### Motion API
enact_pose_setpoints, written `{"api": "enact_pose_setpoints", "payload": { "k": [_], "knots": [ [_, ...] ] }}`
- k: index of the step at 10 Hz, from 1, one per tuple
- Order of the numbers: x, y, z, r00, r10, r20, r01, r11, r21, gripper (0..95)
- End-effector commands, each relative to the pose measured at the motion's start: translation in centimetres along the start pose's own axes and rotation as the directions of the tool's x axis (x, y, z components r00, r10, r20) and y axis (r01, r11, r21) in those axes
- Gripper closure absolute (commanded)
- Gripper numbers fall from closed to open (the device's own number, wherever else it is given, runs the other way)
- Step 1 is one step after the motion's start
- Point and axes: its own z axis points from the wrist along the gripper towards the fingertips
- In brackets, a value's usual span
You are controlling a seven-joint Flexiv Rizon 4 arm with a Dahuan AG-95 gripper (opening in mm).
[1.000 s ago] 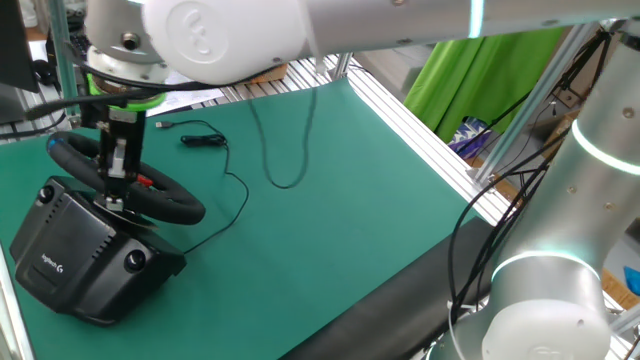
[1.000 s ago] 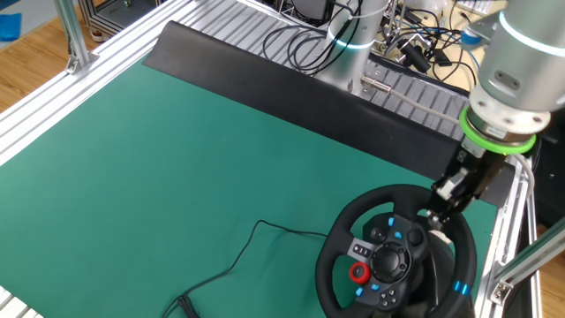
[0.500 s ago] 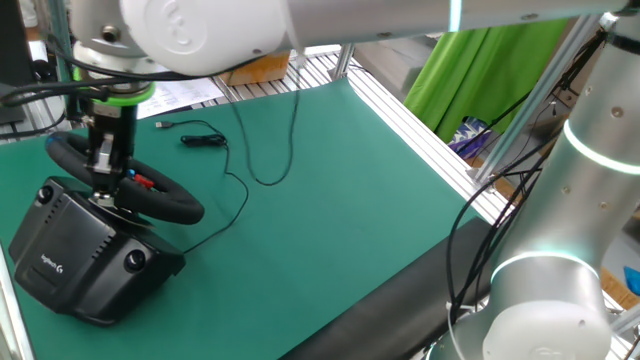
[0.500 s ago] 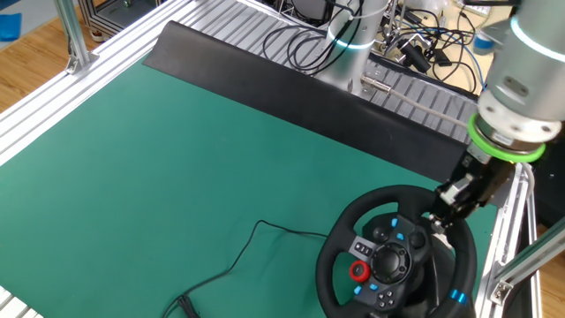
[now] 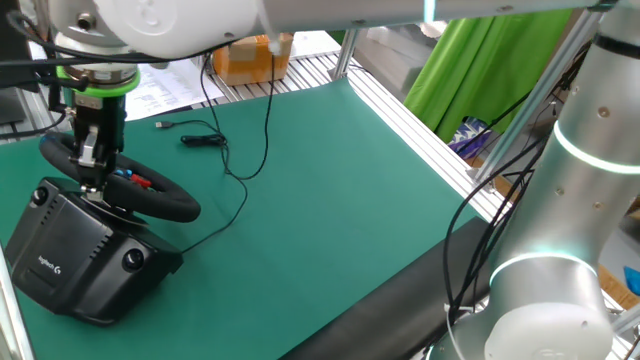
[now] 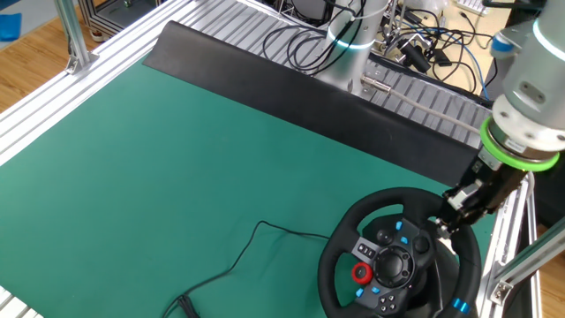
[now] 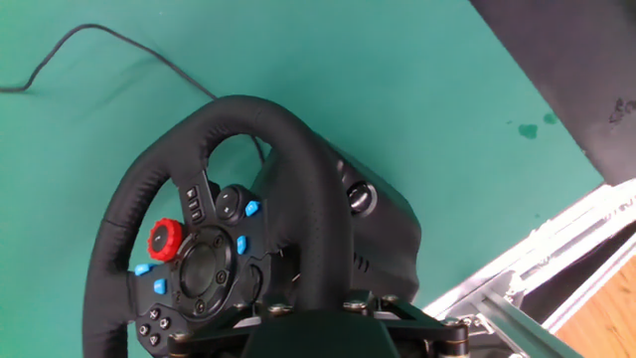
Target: Rotate the steering wheel 90 degrees clockwise
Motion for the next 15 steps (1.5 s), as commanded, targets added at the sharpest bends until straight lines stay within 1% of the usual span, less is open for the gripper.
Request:
{"api": "enact_pose_setpoints", "payload": {
  "k": [1,3,5,6,7,8,9,10,12,13,15],
  "knots": [
    [0.35,0.26,-0.07,1.000,0.017,0.006,-0.017,1.000,-0.007,95.0],
    [0.58,0.65,-0.05,1.000,0.023,0.007,-0.023,1.000,-0.002,95.0],
    [0.64,0.56,-0.04,1.000,-0.022,-0.011,0.022,1.000,0.012,95.0],
    [0.65,0.56,-0.03,1.000,-0.026,-0.015,0.026,1.000,0.014,95.0],
    [0.66,0.56,-0.01,0.999,-0.031,-0.028,0.031,0.999,0.024,38.0],
    [0.66,0.56,-0.01,0.999,-0.032,-0.031,0.033,0.999,0.028,38.0],
    [0.67,0.56,0.00,0.999,-0.039,-0.037,0.040,0.999,0.034,19.0],
    [0.67,0.54,-0.01,0.998,-0.049,-0.041,0.050,0.998,0.039,19.0],
    [0.69,0.49,-0.03,0.994,-0.093,-0.063,0.096,0.994,0.056,19.0],
    [0.69,0.49,-0.03,0.991,-0.113,-0.070,0.117,0.991,0.058,19.0],
    [0.66,0.44,0.01,0.984,-0.164,-0.072,0.168,0.984,0.055,19.0]
  ]
}}
